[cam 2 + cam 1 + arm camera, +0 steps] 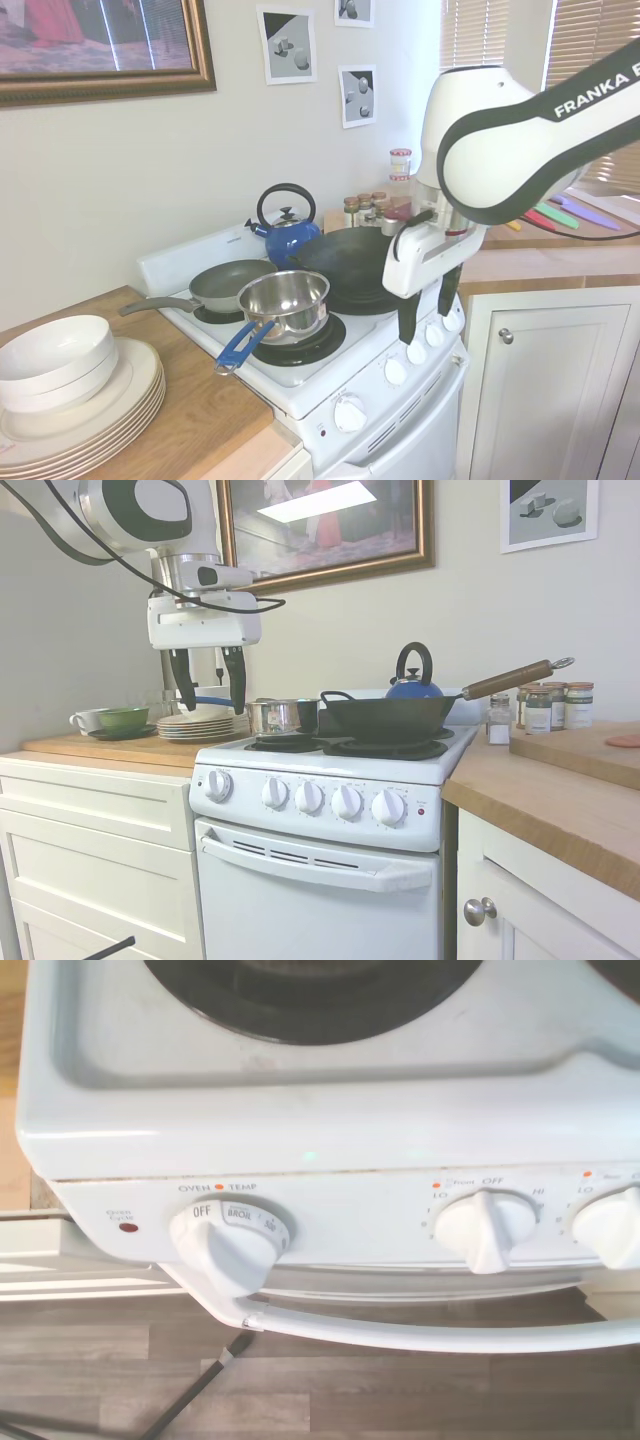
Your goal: Turn on the stove on the bottom right
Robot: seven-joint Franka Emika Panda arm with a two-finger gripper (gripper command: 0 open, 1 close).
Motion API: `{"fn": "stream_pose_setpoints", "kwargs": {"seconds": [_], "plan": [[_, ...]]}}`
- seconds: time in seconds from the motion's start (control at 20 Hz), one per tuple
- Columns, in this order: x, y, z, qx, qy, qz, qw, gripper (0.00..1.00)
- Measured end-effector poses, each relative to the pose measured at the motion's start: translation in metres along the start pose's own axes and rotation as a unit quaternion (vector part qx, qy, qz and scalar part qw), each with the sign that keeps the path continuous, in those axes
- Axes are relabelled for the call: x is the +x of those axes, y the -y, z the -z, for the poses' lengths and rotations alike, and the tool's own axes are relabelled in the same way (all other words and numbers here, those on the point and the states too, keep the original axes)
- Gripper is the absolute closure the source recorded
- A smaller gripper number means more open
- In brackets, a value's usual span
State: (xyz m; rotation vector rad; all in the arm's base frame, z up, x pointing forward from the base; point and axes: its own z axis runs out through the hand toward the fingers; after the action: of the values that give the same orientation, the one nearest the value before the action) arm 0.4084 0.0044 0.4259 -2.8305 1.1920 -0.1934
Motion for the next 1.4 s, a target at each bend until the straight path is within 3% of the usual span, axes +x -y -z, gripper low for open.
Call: {"fn": "stream_pose_setpoints", "kwargs": {"seconds": [0.5, 1.15, 1.4], "plan": [[0.017, -0.007, -0.023, -0.012, 0.003, -0.01, 0.9999, 0.0], [0.123, -0.054, -0.045, -0.039, 0.029, -0.011, 0.9987, 0.0], [0.159, -0.072, -0.066, -0.07, 0.036, -0.009, 0.9969, 0.0]]}}
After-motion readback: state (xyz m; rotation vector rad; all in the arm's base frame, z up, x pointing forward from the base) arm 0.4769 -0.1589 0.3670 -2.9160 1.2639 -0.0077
